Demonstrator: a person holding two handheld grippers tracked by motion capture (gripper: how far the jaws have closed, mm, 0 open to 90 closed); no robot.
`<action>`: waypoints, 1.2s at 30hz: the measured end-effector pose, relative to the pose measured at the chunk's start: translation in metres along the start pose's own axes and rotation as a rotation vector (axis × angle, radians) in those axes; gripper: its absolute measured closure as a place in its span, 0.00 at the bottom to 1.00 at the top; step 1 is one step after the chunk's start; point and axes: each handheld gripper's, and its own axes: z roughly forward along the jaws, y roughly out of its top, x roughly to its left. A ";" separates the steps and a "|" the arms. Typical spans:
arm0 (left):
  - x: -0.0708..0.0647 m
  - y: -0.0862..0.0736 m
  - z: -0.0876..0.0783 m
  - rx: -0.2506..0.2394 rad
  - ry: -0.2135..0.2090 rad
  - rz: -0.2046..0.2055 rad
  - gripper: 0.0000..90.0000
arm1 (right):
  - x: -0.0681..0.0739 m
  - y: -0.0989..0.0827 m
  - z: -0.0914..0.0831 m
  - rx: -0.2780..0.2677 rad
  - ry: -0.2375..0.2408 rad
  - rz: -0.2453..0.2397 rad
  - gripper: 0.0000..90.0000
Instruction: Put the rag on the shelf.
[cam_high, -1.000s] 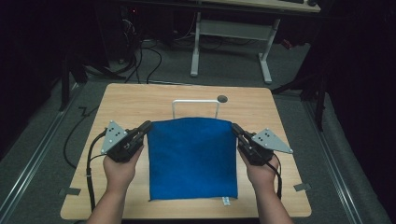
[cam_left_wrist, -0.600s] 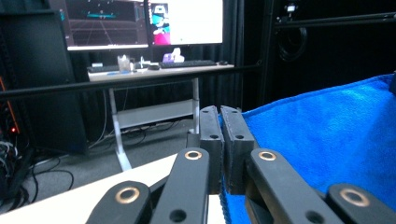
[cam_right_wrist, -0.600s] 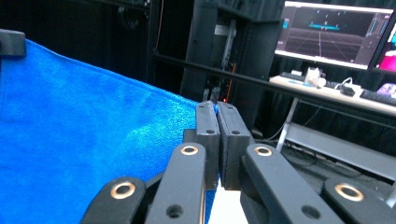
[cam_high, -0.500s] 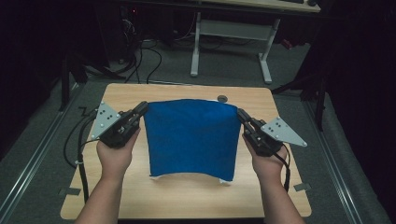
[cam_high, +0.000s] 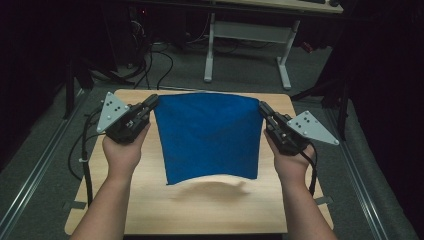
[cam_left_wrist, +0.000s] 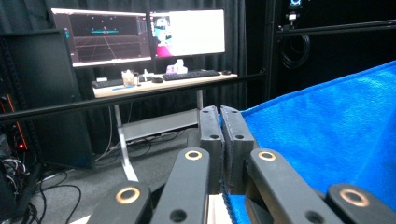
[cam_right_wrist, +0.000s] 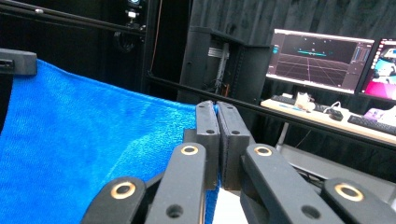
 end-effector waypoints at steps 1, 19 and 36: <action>0.002 0.000 0.002 0.003 -0.001 -0.005 0.98 | -0.002 0.000 0.002 0.000 -0.002 0.004 0.99; 0.033 0.006 0.050 0.067 0.077 0.065 0.99 | -0.026 -0.002 0.045 0.050 -0.044 0.053 0.99; 0.054 0.014 0.095 0.100 0.141 0.105 0.99 | -0.051 -0.001 0.098 0.136 -0.099 0.048 0.99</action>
